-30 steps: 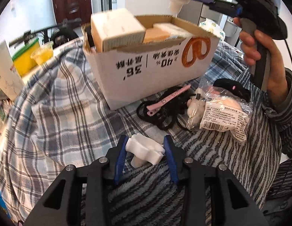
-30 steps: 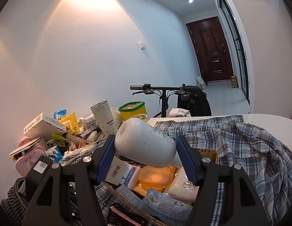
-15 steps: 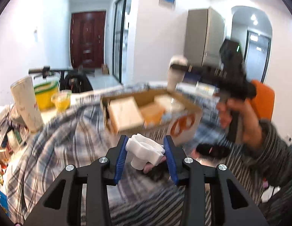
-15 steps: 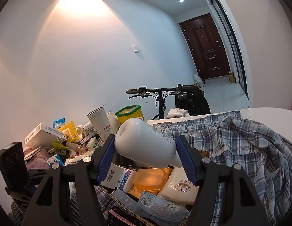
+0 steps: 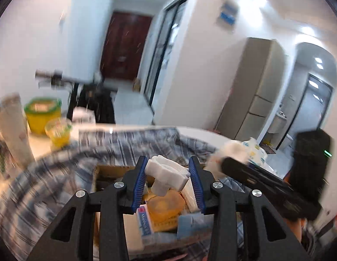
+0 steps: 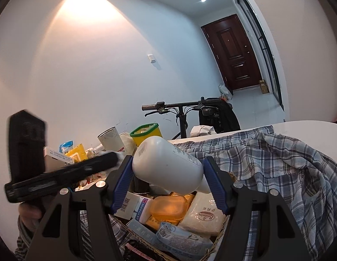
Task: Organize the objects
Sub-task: 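Lower the white T-fitting into the box and open the left gripper, then lower the white bottle into the box and open the right gripper, then reach the left gripper down to the clear bag holding a bun, then grasp the clear bun bag with the left gripper and lift it, then grasp the black fabric pouch with the right gripper while the left holds the bun bag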
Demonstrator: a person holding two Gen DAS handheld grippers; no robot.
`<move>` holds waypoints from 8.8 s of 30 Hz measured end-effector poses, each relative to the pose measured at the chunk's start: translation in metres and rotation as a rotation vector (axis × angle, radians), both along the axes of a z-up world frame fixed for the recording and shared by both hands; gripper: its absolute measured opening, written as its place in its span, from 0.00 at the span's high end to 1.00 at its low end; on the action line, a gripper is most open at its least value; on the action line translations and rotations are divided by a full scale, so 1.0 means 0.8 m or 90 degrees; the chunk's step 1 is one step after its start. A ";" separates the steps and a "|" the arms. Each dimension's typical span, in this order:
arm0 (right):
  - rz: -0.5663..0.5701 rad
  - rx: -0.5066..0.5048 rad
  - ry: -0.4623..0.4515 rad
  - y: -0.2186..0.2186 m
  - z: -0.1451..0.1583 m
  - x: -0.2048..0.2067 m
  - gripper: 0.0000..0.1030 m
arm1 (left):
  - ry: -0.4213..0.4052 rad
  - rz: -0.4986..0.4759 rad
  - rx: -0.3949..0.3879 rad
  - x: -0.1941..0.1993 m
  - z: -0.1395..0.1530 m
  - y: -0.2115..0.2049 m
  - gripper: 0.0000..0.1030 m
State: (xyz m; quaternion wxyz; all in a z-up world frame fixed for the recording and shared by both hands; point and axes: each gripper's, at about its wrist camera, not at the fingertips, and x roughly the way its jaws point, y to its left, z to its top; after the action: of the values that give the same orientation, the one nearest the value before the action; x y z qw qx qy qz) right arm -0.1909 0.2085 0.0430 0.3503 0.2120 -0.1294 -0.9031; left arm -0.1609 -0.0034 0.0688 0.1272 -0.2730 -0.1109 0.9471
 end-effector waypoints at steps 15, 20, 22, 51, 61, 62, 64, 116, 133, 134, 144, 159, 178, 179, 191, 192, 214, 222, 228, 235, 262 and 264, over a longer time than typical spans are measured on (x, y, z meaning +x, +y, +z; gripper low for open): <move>0.004 -0.008 -0.007 0.000 -0.002 0.000 0.38 | -0.041 0.048 0.011 -0.026 -0.040 -0.013 0.14; 0.001 -0.008 -0.015 0.001 -0.004 -0.002 0.38 | -0.032 0.061 0.029 -0.012 -0.035 -0.031 0.14; 0.001 -0.008 -0.016 0.001 -0.004 -0.002 0.38 | -0.032 0.066 0.015 -0.006 -0.037 -0.033 0.14; 0.006 0.202 0.016 -0.070 0.002 -0.026 0.38 | 0.069 0.126 -0.119 0.055 -0.006 -0.049 0.00; 0.015 0.340 0.035 -0.117 -0.016 -0.033 0.25 | 0.061 0.146 -0.046 0.059 -0.005 -0.090 0.00; 0.007 0.337 0.039 -0.115 -0.014 -0.032 0.20 | 0.065 0.144 -0.048 0.059 -0.004 -0.089 0.00; -0.003 0.328 0.049 -0.107 -0.008 -0.027 0.11 | 0.065 0.139 -0.054 0.059 -0.004 -0.087 0.00; 0.042 0.295 0.106 0.024 -0.056 0.157 0.00 | 0.092 0.031 -0.134 0.082 -0.018 -0.032 0.00; 0.047 0.274 0.100 0.029 -0.054 0.158 0.00 | 0.014 -0.391 -0.281 0.173 -0.100 0.079 0.00; 0.046 0.277 0.099 0.029 -0.054 0.158 0.00 | 0.005 -0.402 -0.289 0.172 -0.105 0.083 0.00; 0.054 0.274 0.092 0.030 -0.054 0.156 0.00 | -0.136 -0.440 -0.195 0.125 -0.132 0.075 0.00; 0.052 0.281 0.079 0.028 -0.057 0.152 0.00 | -0.142 -0.454 -0.177 0.128 -0.133 0.078 0.21; 0.050 0.290 0.067 0.025 -0.060 0.148 0.00 | -0.177 -0.458 -0.170 0.117 -0.143 0.083 0.33; 0.049 0.289 0.067 0.025 -0.060 0.148 0.00 | -0.172 -0.457 -0.163 0.117 -0.141 0.081 0.34; 0.049 0.271 0.065 0.032 -0.058 0.147 0.00 | 0.029 -0.445 -0.022 0.157 -0.075 0.018 0.38; 0.050 0.270 0.065 0.032 -0.058 0.146 0.00 | 0.050 -0.437 -0.012 0.160 -0.069 0.011 0.38; 0.198 0.341 -0.060 -0.015 -0.103 0.126 0.18 | 0.144 -0.260 0.022 0.158 -0.047 -0.027 0.37; 0.238 0.346 -0.108 -0.021 -0.116 0.115 0.46 | 0.141 -0.258 0.018 0.160 -0.049 -0.026 0.37; 0.177 0.285 -0.066 0.007 -0.095 0.117 0.62 | 0.142 -0.246 0.024 0.159 -0.048 -0.032 0.37; 0.096 0.212 -0.020 0.043 -0.070 0.120 0.63 | 0.150 -0.214 0.033 0.157 -0.045 -0.041 0.37; 0.081 0.025 0.114 -0.011 0.033 0.035 0.63 | 0.220 -0.031 0.123 0.157 -0.036 -0.109 0.38; 0.080 0.062 0.085 -0.022 0.012 0.026 0.63 | 0.215 -0.030 0.117 0.155 -0.037 -0.107 0.37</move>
State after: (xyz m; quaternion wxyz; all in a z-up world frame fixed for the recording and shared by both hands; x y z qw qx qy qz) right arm -0.1697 0.1911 0.0524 0.4032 0.1759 -0.0485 -0.8968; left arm -0.0370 -0.0888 0.0391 0.1905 -0.1003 -0.1676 0.9621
